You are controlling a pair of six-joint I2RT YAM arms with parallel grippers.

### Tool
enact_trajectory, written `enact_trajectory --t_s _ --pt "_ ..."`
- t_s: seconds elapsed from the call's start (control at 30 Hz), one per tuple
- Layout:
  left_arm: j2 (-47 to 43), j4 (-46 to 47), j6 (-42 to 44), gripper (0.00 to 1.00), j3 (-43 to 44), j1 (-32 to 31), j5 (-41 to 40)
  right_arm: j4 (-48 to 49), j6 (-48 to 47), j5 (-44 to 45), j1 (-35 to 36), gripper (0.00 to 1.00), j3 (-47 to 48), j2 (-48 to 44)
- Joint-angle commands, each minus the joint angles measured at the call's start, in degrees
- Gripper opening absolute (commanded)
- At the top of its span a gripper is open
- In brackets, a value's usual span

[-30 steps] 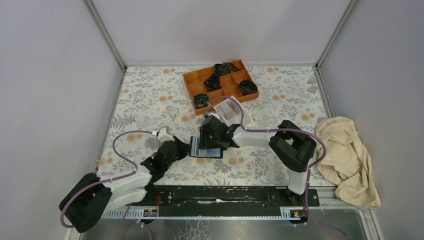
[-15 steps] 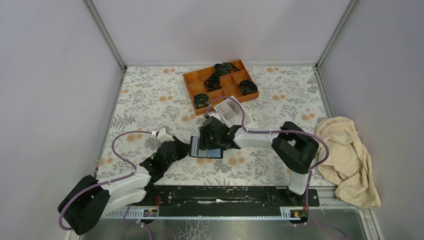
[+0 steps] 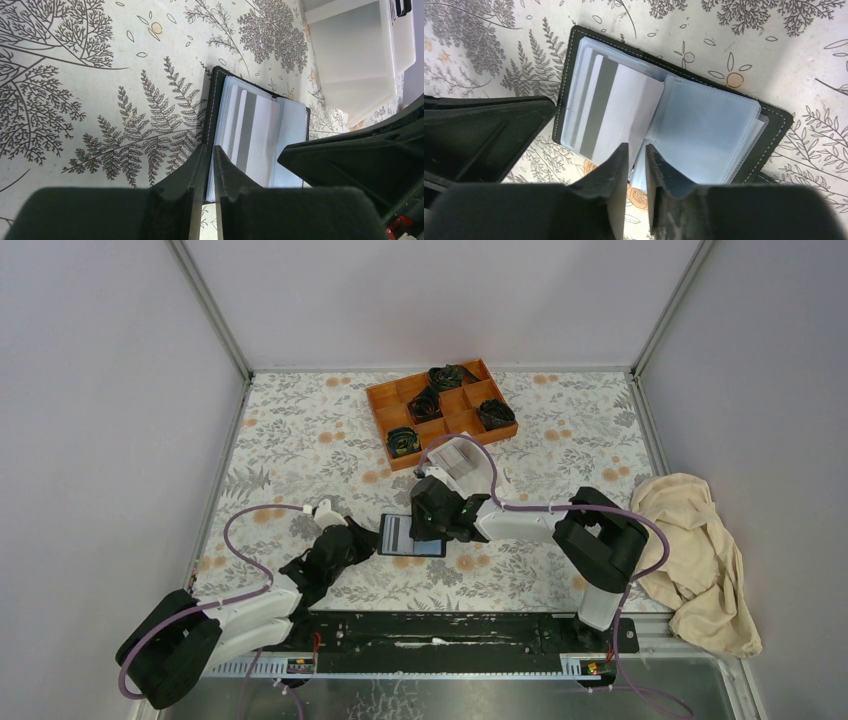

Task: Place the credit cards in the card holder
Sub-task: Insert the credit card into the card holder.

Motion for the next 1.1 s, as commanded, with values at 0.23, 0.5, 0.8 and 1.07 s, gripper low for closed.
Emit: enact_trajectory --t_s 0.23,0.5,0.8,1.07 --pt "0.0 2.3 0.2 0.17 -1.5 0.2 -0.7 0.7 -0.3 4.2 0.5 0.06 -0.5 -1.3" --pt "0.2 2.5 0.5 0.16 -1.7 0.2 -0.9 1.1 0.2 4.1 0.5 0.00 -0.2 0.1" --pt "0.6 2.7 0.5 0.16 -2.0 0.2 -0.9 2.5 1.1 3.2 0.4 0.00 -0.3 2.0" --pt "1.2 3.3 0.5 0.16 -2.0 0.2 -0.7 4.7 1.5 1.1 0.3 0.00 -0.5 2.6"
